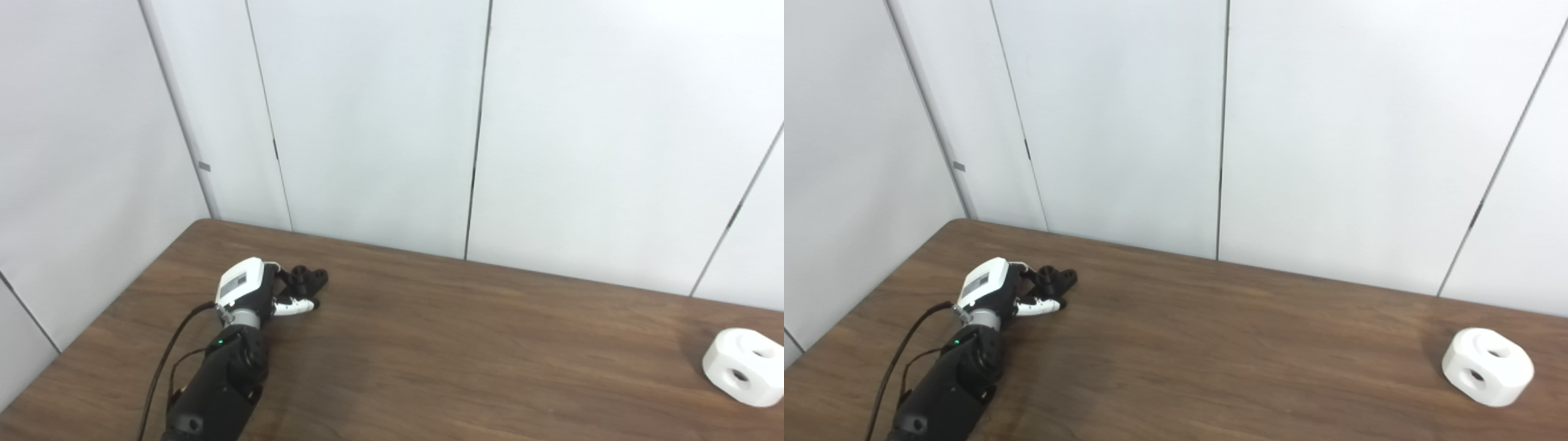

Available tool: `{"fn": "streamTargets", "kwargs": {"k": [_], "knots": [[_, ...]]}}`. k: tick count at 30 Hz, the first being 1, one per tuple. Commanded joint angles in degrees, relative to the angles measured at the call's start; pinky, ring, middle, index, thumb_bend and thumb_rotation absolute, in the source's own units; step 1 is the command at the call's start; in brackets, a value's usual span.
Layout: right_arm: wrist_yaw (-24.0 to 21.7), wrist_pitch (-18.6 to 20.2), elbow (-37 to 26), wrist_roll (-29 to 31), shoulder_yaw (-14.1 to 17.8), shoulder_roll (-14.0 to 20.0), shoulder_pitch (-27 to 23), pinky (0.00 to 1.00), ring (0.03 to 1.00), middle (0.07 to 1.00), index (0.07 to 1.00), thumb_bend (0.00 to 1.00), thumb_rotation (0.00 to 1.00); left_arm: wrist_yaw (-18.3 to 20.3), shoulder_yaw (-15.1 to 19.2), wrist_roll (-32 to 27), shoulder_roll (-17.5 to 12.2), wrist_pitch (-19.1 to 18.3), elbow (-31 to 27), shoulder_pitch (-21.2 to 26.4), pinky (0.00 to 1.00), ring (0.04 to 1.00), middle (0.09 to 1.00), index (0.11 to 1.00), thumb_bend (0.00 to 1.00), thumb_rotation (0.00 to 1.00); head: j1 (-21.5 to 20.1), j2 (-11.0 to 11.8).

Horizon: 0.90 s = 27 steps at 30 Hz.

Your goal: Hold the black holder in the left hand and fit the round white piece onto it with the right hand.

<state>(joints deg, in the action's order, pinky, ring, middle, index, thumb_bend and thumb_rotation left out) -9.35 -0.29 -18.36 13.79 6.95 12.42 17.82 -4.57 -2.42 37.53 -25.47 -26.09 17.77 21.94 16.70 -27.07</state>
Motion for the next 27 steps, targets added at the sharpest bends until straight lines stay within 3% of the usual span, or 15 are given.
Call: {"fn": "streamTargets", "kwargs": {"k": [1, 13, 14, 17, 27], "knots": [[-0.1, 0.2, -1.6, -0.1, 0.3, 0.6, 0.6, 1.0, 0.999, 0.986, 0.97, 0.65, 1.0, -1.0, 0.0, 0.7, -2.0, -0.3, -1.0, 2.0, 0.96, 0.897, 0.819, 0.621, 0.79, 0.32, 0.0, 0.0], [0.0, 0.5, -1.9, 0.2, 0.5, 0.6, 0.7, 1.0, 0.998, 0.983, 0.968, 0.66, 1.0, -2.0, 1.6, -1.0, -1.5, 0.2, -1.3, 1.4, 0.96, 0.903, 0.817, 0.575, 0.75, 0.19, 0.0, -0.1], [-0.1, 0.5, -2.0, 0.2, 0.4, 0.7, 0.7, 1.0, 0.999, 0.984, 0.97, 0.66, 1.0, -2.1, 1.9, -1.4, -1.3, 0.3, -1.4, 1.3, 0.96, 0.909, 0.82, 0.526, 0.61, 0.12, 0.0, -0.1], [-0.2, 0.6, -2.0, 0.3, 0.5, 0.7, 0.7, 1.0, 0.998, 0.987, 0.974, 0.67, 1.0, -2.2, 2.0, -1.9, -1.3, 0.5, -1.6, 1.1, 0.96, 0.915, 0.82, 0.493, 0.53, 0.07, 0.0, -0.1], [-0.1, 0.8, -2.3, 0.0, 0.6, 0.7, 0.7, 1.0, 0.996, 0.984, 0.979, 0.66, 1.0, -2.0, 1.3, -1.8, -1.7, 0.6, -2.3, 0.7, 0.92, 0.895, 0.803, 0.486, 0.51, 0.06, 0.0, -0.6]]}}
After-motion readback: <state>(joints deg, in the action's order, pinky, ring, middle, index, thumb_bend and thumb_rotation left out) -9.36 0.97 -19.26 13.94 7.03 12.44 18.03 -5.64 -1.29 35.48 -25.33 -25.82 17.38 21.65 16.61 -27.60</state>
